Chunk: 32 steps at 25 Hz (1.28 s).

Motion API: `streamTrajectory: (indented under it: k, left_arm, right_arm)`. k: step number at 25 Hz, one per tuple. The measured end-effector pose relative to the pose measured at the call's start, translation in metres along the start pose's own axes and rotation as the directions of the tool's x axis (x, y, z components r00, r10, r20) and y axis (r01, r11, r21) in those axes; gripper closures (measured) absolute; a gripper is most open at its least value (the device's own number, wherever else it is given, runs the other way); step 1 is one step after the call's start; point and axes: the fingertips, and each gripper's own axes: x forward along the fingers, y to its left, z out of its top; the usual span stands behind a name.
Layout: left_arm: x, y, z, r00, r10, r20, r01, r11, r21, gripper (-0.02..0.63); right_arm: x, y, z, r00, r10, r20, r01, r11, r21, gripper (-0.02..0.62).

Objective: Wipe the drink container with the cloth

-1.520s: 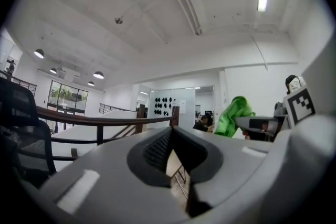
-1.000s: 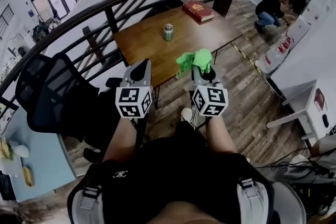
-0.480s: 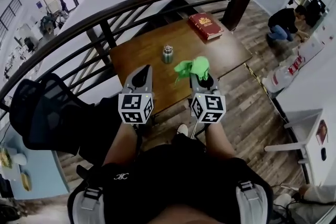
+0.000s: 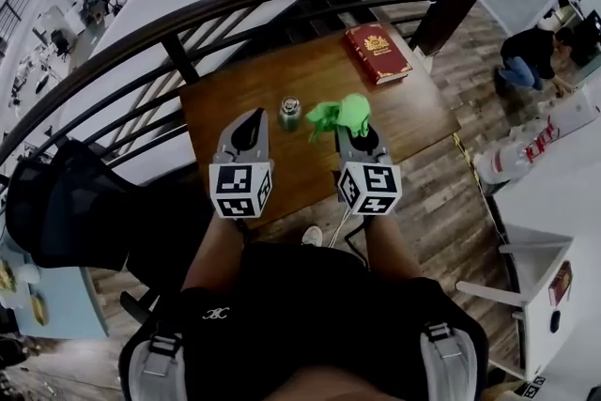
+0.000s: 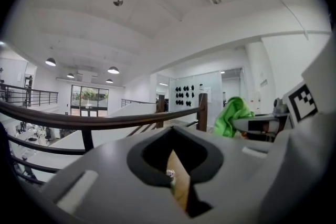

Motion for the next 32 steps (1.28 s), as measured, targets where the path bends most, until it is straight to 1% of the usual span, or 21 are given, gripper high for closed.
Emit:
streamTrajectory:
  k: [3,7,11,13,16,17,19,22,23,24,26,30,32]
  left_arm:
    - [0.015,0.007,-0.009,1.000,0.019,-0.024,-0.019,1.000,-0.016,0.554]
    - [0.025,0.014,-0.024,0.999,-0.009,-0.053,0.005,0.997,-0.075,0.554]
    - [0.035,0.024,-0.038,0.995,-0.035,-0.088,0.028,0.996,-0.081,0.554]
    - [0.041,0.028,-0.046,0.994,-0.049,-0.098,0.038,0.992,-0.117,0.552]
    - [0.052,0.031,-0.052,0.993,-0.088,-0.077,0.071,0.978,-0.198,0.551]
    - [0.057,0.030,-0.054,0.992,-0.104,-0.073,0.087,0.973,-0.212,0.540]
    - [0.067,0.028,-0.064,0.988,-0.126,-0.086,0.106,0.972,-0.211,0.526]
    - [0.080,0.024,-0.083,0.981,-0.146,-0.127,0.119,0.974,-0.194,0.496]
    - [0.084,0.024,-0.088,0.978,-0.152,-0.141,0.124,0.974,-0.190,0.482]
    - [0.089,0.022,-0.095,0.975,-0.159,-0.157,0.130,0.975,-0.183,0.453]
    - [0.098,0.019,-0.109,0.965,-0.172,-0.196,0.142,0.977,-0.159,0.434]
    - [0.114,0.014,-0.139,0.944,-0.190,-0.271,0.160,0.979,-0.129,0.427]
    - [0.121,0.011,-0.154,0.929,-0.203,-0.309,0.175,0.977,-0.119,0.399]
  right_arm:
    - [0.021,-0.008,-0.006,1.000,0.016,-0.024,-0.016,1.000,0.006,0.485]
    - [0.041,-0.010,-0.022,0.997,0.027,-0.065,-0.026,1.000,0.016,0.485]
    - [0.053,-0.011,-0.030,0.996,0.016,-0.085,-0.015,1.000,0.009,0.485]
    - [0.058,-0.014,-0.034,0.996,0.006,-0.094,-0.005,1.000,0.012,0.485]
    - [0.066,-0.019,-0.039,0.994,0.001,-0.111,0.000,1.000,0.008,0.485]
    - [0.067,-0.021,-0.041,0.993,-0.001,-0.117,0.001,1.000,0.003,0.485]
    - [0.069,-0.027,-0.048,0.991,-0.011,-0.131,0.010,1.000,-0.008,0.485]
    - [0.072,-0.034,-0.062,0.987,-0.025,-0.159,0.025,1.000,-0.006,0.485]
    - [0.073,-0.037,-0.066,0.985,-0.029,-0.168,0.029,1.000,-0.002,0.485]
    - [0.074,-0.039,-0.070,0.984,-0.033,-0.176,0.033,0.999,0.001,0.485]
    - [0.077,-0.044,-0.076,0.981,-0.039,-0.188,0.042,0.999,0.008,0.485]
    - [0.081,-0.052,-0.091,0.975,-0.053,-0.217,0.057,0.998,0.014,0.485]
    - [0.082,-0.056,-0.099,0.970,-0.063,-0.233,0.069,0.997,0.017,0.485]
